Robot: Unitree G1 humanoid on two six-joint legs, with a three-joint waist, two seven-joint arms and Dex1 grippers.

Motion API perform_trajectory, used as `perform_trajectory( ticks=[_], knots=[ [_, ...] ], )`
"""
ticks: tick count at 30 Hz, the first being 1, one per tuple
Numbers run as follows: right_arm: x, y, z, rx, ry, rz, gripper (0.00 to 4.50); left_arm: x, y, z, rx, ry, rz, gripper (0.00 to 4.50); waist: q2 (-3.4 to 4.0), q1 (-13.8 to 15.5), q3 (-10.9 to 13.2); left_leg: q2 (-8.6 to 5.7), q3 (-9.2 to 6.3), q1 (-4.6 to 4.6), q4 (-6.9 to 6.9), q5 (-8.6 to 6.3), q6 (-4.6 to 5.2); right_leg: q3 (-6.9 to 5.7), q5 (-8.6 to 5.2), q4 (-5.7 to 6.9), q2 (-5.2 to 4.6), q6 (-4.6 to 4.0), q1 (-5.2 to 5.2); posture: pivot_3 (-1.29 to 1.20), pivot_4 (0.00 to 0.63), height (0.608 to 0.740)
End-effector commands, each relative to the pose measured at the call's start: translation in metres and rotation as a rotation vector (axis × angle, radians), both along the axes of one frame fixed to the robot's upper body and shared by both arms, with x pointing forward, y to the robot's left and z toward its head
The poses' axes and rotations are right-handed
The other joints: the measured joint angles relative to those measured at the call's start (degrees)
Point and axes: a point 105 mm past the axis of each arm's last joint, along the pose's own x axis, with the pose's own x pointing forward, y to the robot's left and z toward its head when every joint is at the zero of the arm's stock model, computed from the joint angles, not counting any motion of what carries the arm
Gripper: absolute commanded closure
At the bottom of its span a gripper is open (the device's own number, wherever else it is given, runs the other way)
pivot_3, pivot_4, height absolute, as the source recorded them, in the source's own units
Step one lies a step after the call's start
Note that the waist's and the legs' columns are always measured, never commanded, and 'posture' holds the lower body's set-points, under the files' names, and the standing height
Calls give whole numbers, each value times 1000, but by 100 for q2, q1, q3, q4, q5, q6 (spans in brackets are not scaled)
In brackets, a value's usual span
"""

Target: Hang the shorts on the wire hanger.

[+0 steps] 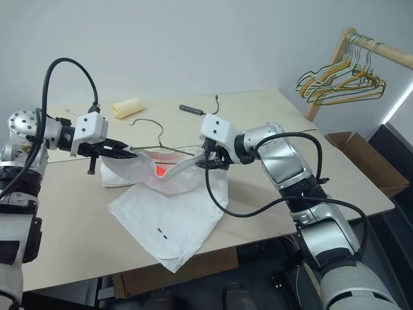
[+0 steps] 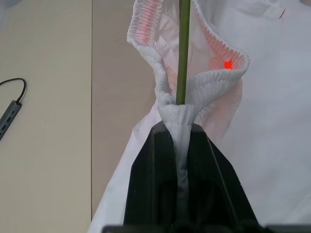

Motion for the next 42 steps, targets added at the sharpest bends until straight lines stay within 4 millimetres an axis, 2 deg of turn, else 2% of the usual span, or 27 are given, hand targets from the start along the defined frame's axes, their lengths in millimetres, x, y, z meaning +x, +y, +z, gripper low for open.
perform_trajectory(
  ticks=[1,6,13,14,16,19,23,27,30,32,35,36,38,42],
  knots=[
    [-5,6,19,44,-27,39,2710,-1,-6,17,-48,-72,-31,4500,0,0,0,0,0,0,0,0,0,0,0,0,0,0,0,-20,0,740],
    [-6,6,12,31,-18,46,4420,-3,-7,17,-63,-65,-46,4500,0,-2,0,0,0,-1,0,0,0,0,0,0,0,0,0,-22,0,740],
    [-6,5,11,37,-17,40,4492,-1,-8,17,-95,-97,-51,4500,0,-4,0,0,0,0,0,0,0,0,0,0,0,0,0,-32,0,740],
    [-6,5,11,38,-18,38,4492,0,-9,17,-106,-106,-53,3775,0,-5,0,0,0,0,0,0,0,0,0,0,0,0,0,-34,0,740],
    [-7,2,11,42,-20,30,4492,2,-9,19,-122,-125,-48,3334,0,-3,0,0,0,0,1,0,0,0,0,0,0,0,0,-41,0,740],
    [-6,-2,13,51,-26,10,4492,6,-8,21,-146,-136,-26,2404,0,-13,0,0,0,-1,1,0,0,0,0,0,0,0,0,-55,0,740],
    [-5,-13,16,73,-27,-50,4492,10,-4,33,-231,-170,13,1084,0,-34,0,0,1,-2,1,0,0,0,0,-1,0,0,0,-87,0,740],
    [-4,-24,18,94,-26,-108,4492,12,2,44,-305,-205,47,0,0,-80,0,0,1,0,1,0,0,0,0,-1,-2,0,1,-121,0,740],
    [3,-54,12,119,-5,-258,4492,13,6,65,-523,-223,81,0,-2,-160,-1,-1,-1,-4,1,0,0,-3,0,-3,-5,1,1,-142,0,740],
    [5,-75,6,126,20,-363,4492,10,4,67,-619,-203,70,0,-2,-195,-1,-2,-1,-4,3,0,0,-3,1,-6,-8,3,4,-162,0,740],
    [8,-104,3,200,84,-546,4492,7,-4,60,-697,-159,53,0,-1,-294,-1,-4,-1,-2,4,0,0,-2,2,-7,-10,6,8,-192,0,740],
    [10,-125,3,231,106,-664,4492,3,-10,54,-715,-146,35,0,-1,-335,-1,-4,-1,-1,4,0,0,0,2,-7,-11,6,9,-199,0,740],
    [9,-152,1,247,122,-808,4492,-1,-17,47,-739,-119,17,0,-1,-407,-1,-4,-2,3,4,0,0,3,3,-4,-11,6,11,-216,0,740],
    [-3,-212,-5,215,145,-1101,4492,-9,-35,37,-768,-78,-20,0,-1,-571,-1,-3,-10,2,3,0,-1,1,3,-5,-10,6,11,-243,0,740]
  ],
)
